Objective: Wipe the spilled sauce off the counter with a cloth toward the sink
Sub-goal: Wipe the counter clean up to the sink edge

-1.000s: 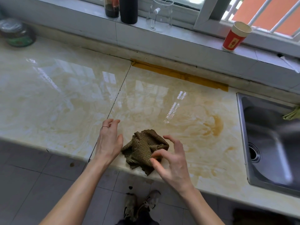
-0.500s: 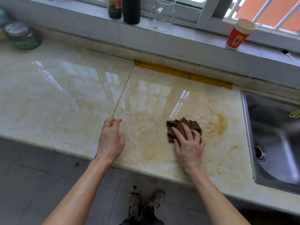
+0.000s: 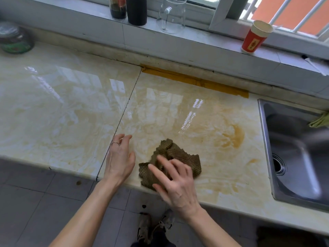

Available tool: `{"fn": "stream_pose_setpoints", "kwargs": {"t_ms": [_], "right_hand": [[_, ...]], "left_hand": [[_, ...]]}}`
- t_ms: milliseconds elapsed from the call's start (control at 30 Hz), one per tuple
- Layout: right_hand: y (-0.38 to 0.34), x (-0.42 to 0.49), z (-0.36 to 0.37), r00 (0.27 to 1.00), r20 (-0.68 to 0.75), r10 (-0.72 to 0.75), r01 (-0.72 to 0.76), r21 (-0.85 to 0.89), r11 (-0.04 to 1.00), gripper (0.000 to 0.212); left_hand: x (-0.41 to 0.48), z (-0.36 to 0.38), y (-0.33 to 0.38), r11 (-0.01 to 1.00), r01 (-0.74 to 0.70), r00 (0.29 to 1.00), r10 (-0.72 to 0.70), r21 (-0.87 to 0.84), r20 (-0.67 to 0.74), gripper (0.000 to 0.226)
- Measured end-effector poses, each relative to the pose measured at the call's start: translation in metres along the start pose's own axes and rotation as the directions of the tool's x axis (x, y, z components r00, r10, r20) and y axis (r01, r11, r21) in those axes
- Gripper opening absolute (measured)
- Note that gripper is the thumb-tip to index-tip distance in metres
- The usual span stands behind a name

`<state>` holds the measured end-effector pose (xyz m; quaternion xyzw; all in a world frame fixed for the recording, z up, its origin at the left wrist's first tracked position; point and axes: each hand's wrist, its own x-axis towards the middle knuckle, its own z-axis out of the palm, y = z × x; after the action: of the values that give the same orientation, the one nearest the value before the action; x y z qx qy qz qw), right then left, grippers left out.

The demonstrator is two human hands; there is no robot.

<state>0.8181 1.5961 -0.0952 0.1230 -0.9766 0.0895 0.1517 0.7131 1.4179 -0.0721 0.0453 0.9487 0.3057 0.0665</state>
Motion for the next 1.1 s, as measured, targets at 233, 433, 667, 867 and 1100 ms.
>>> {"fn": "stream_pose_setpoints", "kwargs": {"t_ms": [233,433,667,867,1100], "right_hand": [[-0.008,-0.001,0.028,0.985,0.172,0.026,-0.015,-0.063,0.998,0.051],[0.037,0.034,0.039,0.976,0.095,0.194,-0.188,-0.065,0.98,0.047],[0.082,0.042,0.019,0.86,-0.106,0.5,-0.501,0.018,0.865,0.034],[-0.012,0.029,0.037,0.99,-0.092,0.11,-0.111,0.004,0.994,0.034],[0.065,0.045,0.04,0.881,-0.021,0.473,-0.473,-0.067,0.879,0.043]], "left_hand": [[0.005,0.002,0.003,1.0,0.005,1.0,-0.005,-0.01,-0.009,0.053],[0.009,0.0,0.004,1.0,0.015,1.0,-0.015,0.008,-0.006,0.053],[0.011,-0.003,0.002,1.0,0.02,1.0,-0.02,0.013,-0.017,0.054],[0.011,0.008,0.001,1.0,0.001,1.0,-0.001,0.007,-0.004,0.052],[0.012,0.003,0.001,1.0,-0.001,1.0,0.001,0.021,-0.013,0.052]]}}
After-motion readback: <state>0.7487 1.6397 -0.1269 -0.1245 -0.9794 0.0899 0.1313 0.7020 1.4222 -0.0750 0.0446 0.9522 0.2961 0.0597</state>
